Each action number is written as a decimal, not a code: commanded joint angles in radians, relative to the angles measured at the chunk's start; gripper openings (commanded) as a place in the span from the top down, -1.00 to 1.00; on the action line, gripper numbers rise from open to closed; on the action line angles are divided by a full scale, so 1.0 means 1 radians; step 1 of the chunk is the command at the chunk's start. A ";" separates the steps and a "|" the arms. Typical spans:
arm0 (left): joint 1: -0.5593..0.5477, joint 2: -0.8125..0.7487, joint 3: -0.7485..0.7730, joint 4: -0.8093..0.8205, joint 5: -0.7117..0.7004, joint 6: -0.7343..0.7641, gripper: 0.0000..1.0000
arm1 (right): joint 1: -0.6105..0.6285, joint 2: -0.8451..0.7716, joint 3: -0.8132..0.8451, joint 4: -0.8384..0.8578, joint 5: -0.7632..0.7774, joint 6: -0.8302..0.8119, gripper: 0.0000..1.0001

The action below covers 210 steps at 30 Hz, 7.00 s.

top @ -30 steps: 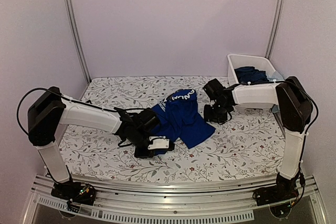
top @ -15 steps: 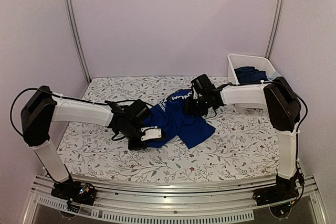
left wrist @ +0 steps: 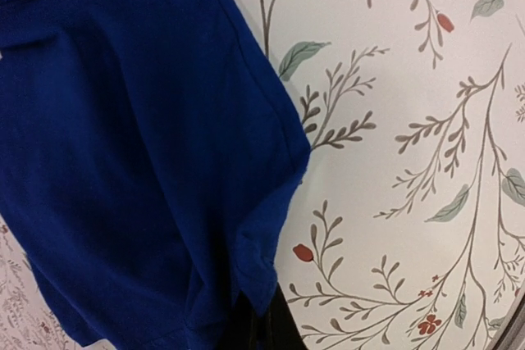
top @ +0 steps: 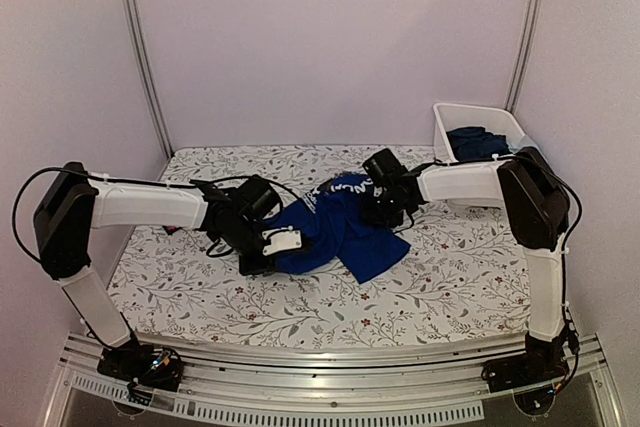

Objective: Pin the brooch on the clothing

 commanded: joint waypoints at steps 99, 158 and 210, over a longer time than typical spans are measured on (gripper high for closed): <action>0.573 0.134 0.157 -0.158 -0.193 0.522 -0.54 | 0.095 -0.151 -0.158 -0.297 0.002 -0.158 0.22; 0.547 -0.142 -0.210 -0.073 -0.106 0.409 1.00 | 0.181 -0.328 -0.334 -0.434 -0.025 -0.026 -0.05; 0.494 -0.194 -0.039 -0.470 0.077 0.173 1.00 | 0.079 -0.876 -0.558 -0.362 -0.472 0.173 1.00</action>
